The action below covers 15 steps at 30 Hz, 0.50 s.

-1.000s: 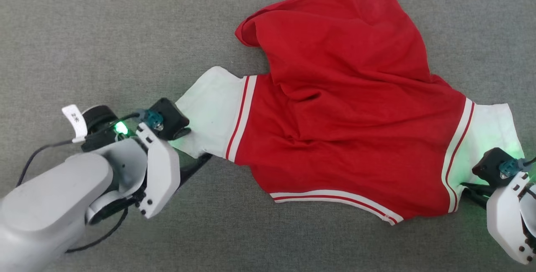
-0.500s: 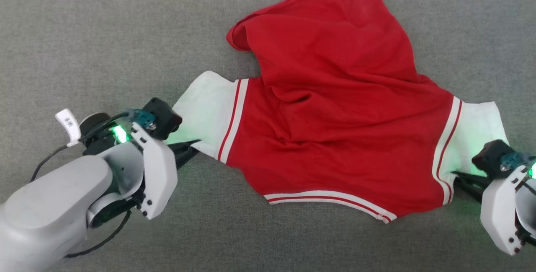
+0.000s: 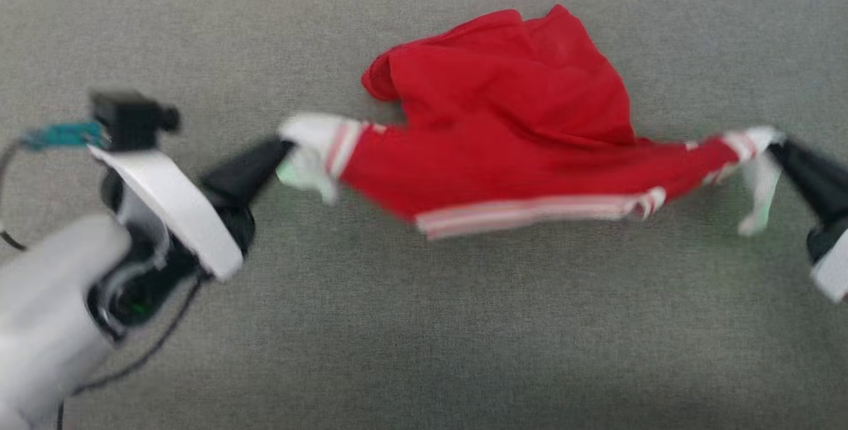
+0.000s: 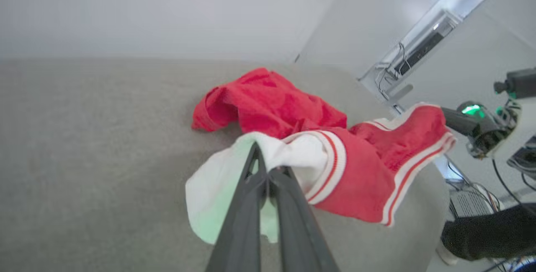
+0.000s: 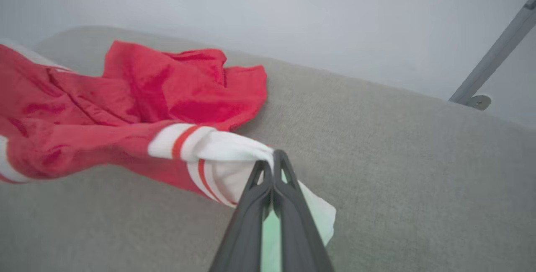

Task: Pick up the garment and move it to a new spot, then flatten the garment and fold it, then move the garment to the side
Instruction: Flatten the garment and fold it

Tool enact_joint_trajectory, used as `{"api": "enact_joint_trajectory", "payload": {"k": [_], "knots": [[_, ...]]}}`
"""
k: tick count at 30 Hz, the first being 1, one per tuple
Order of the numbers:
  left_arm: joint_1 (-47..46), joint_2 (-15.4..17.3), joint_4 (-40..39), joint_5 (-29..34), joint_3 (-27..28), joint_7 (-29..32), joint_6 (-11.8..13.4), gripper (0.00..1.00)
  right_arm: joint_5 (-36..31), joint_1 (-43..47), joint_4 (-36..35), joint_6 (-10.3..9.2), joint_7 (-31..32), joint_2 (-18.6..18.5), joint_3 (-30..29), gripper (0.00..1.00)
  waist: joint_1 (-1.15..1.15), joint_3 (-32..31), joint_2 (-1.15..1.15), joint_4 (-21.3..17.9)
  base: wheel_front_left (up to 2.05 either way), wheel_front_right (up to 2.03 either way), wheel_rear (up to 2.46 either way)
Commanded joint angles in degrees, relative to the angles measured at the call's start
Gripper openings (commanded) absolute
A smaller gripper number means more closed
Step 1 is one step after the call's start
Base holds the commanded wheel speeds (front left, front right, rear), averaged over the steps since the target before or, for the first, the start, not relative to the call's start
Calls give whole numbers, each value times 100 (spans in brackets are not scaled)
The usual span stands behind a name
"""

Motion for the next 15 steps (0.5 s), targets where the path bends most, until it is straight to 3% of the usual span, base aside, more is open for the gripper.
{"api": "enact_joint_trajectory", "payload": {"k": [1,7,15], "knots": [[-129,-20,76,-140,132,-128,8,0,119,-158,-4,-6,-20,121,-161,0,0,22,0,12,0,0,0],[-736,-504,925,-792,836,-426,8,0,785,-1243,491,-5,192,959,-703,0,0,334,0,19,0,0,0],[-2742,-1343,3186,-949,1619,-408,91,0,658,-4154,2284,-5,42,2218,-1386,0,0,1089,0,-154,0,0,0]]}}
